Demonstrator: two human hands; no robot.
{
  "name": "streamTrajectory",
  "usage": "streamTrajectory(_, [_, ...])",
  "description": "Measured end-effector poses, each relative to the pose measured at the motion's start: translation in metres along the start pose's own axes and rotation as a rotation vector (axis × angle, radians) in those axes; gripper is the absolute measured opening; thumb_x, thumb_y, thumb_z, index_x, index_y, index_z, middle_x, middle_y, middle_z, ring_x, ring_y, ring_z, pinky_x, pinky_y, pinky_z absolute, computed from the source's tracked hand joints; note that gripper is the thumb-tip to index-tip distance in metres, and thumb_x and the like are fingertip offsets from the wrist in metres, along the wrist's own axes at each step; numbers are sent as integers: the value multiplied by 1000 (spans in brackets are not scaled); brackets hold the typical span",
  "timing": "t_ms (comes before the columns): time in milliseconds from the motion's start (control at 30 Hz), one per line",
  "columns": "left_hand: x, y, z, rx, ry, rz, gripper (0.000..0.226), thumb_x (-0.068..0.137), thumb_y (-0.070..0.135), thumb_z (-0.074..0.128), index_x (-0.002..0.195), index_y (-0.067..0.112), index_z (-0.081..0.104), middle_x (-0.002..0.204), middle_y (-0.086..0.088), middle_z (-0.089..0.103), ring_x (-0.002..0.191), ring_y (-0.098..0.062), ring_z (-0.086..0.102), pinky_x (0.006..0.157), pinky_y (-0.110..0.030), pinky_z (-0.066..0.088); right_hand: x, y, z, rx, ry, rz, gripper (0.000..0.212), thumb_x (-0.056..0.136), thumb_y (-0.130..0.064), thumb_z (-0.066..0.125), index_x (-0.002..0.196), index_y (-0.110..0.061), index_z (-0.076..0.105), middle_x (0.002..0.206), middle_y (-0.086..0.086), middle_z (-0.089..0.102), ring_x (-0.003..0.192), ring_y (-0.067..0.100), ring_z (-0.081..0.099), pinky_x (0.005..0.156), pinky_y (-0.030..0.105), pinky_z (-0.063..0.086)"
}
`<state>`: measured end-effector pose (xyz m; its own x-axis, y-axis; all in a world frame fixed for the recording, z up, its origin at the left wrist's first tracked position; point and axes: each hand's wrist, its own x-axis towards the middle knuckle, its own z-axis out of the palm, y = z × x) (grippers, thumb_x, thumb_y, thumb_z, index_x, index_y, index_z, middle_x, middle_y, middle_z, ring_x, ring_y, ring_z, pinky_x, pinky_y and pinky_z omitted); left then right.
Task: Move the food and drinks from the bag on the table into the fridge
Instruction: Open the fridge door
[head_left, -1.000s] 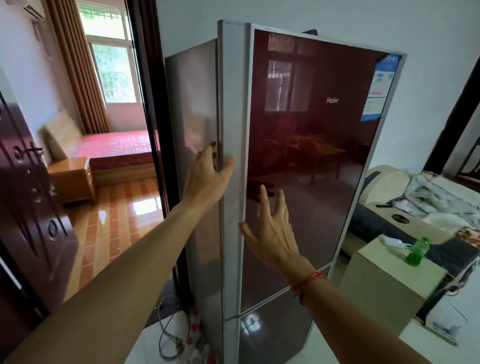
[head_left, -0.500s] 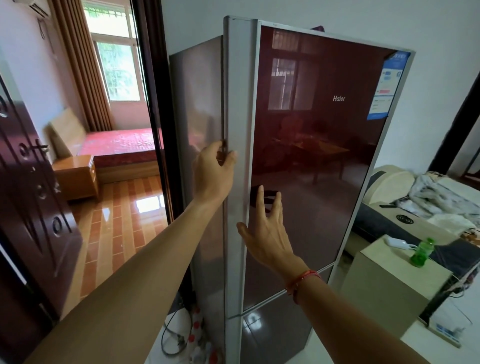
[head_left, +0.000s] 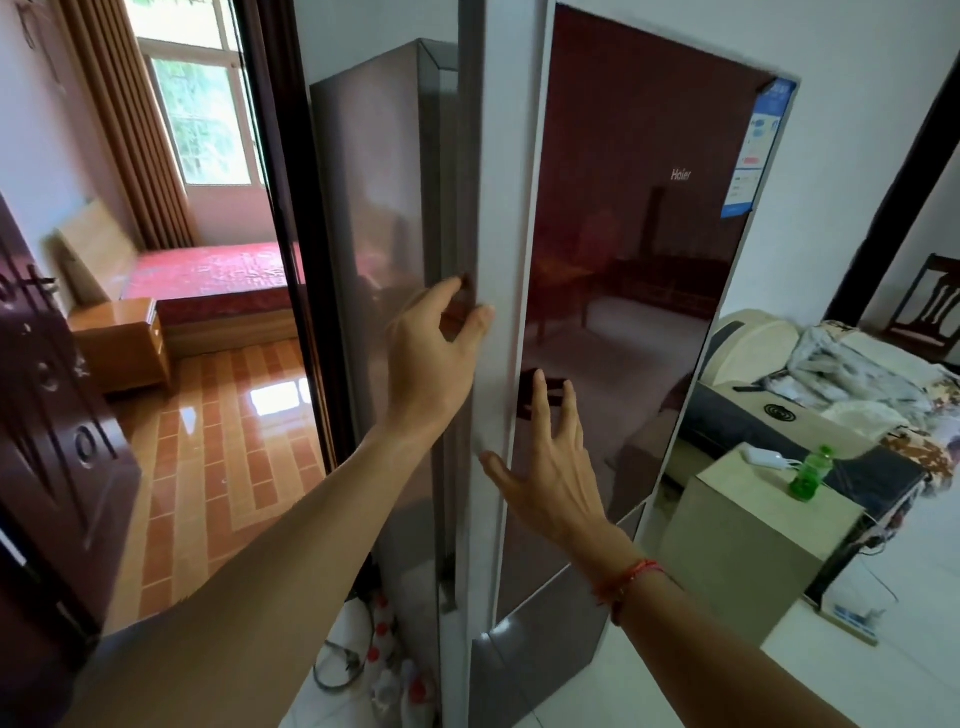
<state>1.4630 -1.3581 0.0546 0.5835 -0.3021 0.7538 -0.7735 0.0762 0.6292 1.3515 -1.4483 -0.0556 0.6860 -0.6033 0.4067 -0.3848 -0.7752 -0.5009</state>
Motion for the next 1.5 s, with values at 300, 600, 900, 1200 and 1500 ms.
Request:
streamTrajectory(300, [-42,29,1,-157,-63,121,41,89,11,69,128,3,59,107,2,64,98,-7,66,86,-18,54,-31,11,-34,81,72,27,138,61,-90,62,155,-36,-23,163,16,6,141,35,34,105,56,47])
streamTrajectory(600, [-66,43,10,-303,-189,226,23,93,8,63,116,6,66,111,-4,68,102,-9,67,84,-25,57,-60,20,-62,166,92,78,137,71,-52,83,157,-30,-22,164,-7,0,149,11,5,122,39,24])
streamTrajectory(900, [-73,17,45,-159,-394,259,37,91,26,62,125,9,61,136,5,46,125,-10,50,103,-26,47,-100,53,-120,230,37,99,128,68,-53,75,155,-43,-19,164,-11,17,146,11,31,116,46,41])
streamTrajectory(1200, [-91,23,95,-176,-664,153,40,95,31,56,131,14,58,142,7,42,126,1,38,104,-11,34,-140,101,-174,264,43,242,111,79,-26,81,159,-35,5,144,-12,48,133,4,47,106,46,51])
streamTrajectory(1500, [-114,25,146,-225,-762,346,27,94,13,63,118,4,68,130,-2,58,126,-5,46,105,-2,25,-183,148,-224,140,235,362,81,89,-6,72,153,-29,28,124,-20,56,119,10,58,92,33,60])
